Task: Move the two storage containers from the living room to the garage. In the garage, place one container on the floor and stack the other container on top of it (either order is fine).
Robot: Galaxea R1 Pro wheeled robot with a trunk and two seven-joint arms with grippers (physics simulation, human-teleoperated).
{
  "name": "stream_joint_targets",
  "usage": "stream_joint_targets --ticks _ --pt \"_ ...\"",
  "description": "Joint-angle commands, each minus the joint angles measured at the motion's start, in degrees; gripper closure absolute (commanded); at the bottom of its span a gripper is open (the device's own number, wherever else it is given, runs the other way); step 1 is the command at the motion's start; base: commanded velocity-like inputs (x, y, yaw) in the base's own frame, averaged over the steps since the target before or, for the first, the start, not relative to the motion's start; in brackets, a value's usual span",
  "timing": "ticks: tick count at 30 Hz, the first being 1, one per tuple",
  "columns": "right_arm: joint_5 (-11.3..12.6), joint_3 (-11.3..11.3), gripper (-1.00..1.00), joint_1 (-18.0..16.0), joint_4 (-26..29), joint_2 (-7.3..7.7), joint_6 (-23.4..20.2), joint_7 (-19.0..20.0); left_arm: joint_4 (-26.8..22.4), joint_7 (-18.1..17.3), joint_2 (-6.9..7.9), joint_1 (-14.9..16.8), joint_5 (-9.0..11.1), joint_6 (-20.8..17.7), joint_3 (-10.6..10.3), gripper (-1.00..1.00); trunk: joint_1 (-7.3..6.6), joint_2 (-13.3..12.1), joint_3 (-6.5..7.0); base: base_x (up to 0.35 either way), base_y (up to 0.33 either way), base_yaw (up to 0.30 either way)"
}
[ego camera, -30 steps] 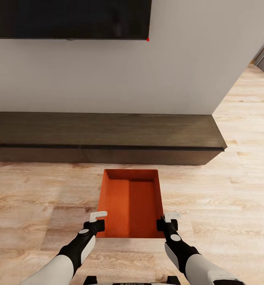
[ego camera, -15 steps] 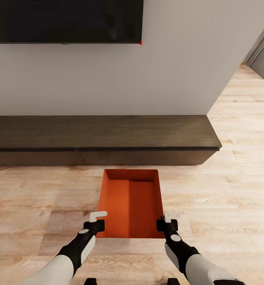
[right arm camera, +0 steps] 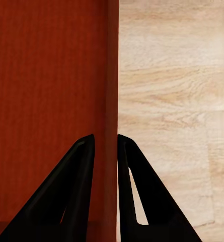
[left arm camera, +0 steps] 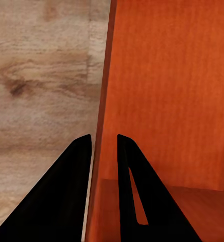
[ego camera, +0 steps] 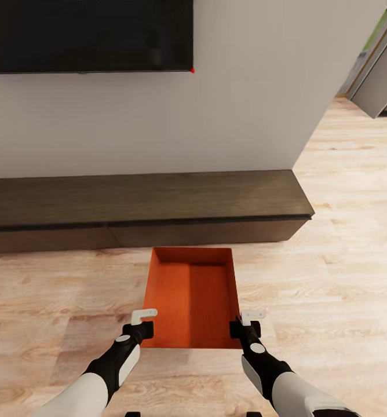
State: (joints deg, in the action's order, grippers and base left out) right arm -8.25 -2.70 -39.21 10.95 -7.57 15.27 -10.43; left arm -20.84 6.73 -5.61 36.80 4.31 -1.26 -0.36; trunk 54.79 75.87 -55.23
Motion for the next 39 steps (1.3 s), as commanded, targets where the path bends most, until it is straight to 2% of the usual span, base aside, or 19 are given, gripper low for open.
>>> stream_joint_targets --ticks 1,9,32,39 --pt "-1.3 -1.6 1.00 -0.1 0.3 -0.69 1.2 0.1 0.1 0.8 -0.01 -0.1 0.0 -0.2 0.3 1.00 0.00 0.0 0.05 0.000 0.000 -0.093" --pt "-1.4 -1.6 1.00 -0.1 0.3 -0.67 1.2 0.1 0.1 0.8 -0.01 -0.1 0.0 -0.2 0.3 1.00 0.00 0.0 0.63 0.000 0.000 -0.068" --pt "-1.4 -1.6 1.00 -0.1 0.2 -0.69 1.4 0.3 0.1 0.8 -0.01 -0.1 0.0 -0.2 0.2 1.00 0.00 0.0 0.68 0.000 0.000 -0.001" --pt "-1.3 -1.6 1.00 -0.1 0.2 -0.69 1.3 0.2 0.1 0.8 -0.01 -0.1 0.0 -0.2 0.2 1.00 0.00 0.0 1.09 0.000 0.000 0.000"
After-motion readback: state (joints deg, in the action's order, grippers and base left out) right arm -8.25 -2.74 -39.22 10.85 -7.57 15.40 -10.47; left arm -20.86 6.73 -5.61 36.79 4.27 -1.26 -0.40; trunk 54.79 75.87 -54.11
